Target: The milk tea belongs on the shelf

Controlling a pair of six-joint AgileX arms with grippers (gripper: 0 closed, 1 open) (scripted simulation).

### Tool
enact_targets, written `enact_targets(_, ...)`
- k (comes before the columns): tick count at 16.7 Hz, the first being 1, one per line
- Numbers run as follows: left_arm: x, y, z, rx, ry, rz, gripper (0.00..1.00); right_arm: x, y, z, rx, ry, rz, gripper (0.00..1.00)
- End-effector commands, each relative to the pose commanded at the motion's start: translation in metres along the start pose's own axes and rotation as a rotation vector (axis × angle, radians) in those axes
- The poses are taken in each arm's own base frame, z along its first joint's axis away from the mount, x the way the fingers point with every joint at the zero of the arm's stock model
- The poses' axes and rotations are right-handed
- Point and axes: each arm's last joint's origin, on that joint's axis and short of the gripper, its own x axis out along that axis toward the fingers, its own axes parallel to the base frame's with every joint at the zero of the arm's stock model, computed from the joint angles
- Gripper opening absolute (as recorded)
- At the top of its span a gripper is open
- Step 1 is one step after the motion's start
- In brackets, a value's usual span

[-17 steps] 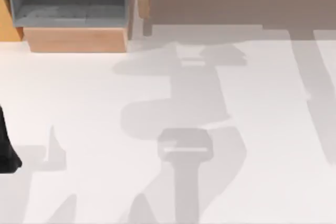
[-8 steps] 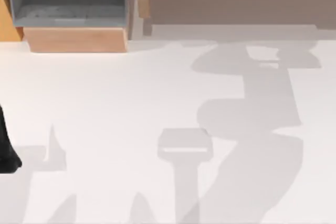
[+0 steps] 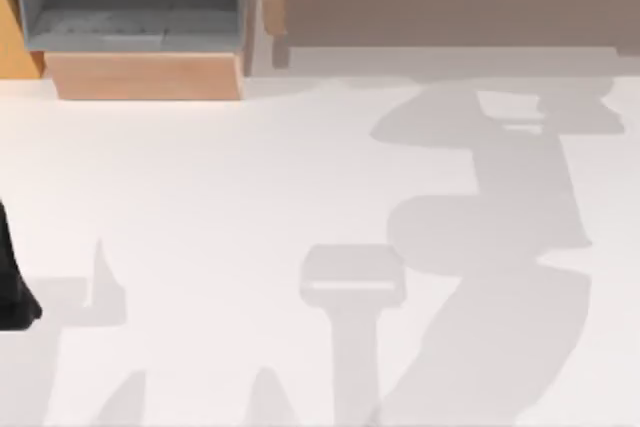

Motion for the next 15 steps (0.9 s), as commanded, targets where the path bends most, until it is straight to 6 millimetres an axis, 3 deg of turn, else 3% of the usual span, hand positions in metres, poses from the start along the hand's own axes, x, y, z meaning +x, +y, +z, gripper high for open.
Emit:
enact_targets(4, 0.0, 0.0, 0.0, 0.0, 0.0, 0.0, 1.0, 0.004, 0.001, -0.006, 0.004, 0.01, 0.003, 0.0)
enact_targets(11, 0.0, 0.0, 0.0, 0.0, 0.0, 0.0, 1.0, 0.039, 0.0, -0.026, -0.001, -0.006, 0.001, 0.0)
enact_targets(15, 0.0, 0.0, 0.0, 0.0, 0.0, 0.0, 1.0, 0.041, 0.0, -0.029, 0.0, 0.0, 0.0, 0.0)
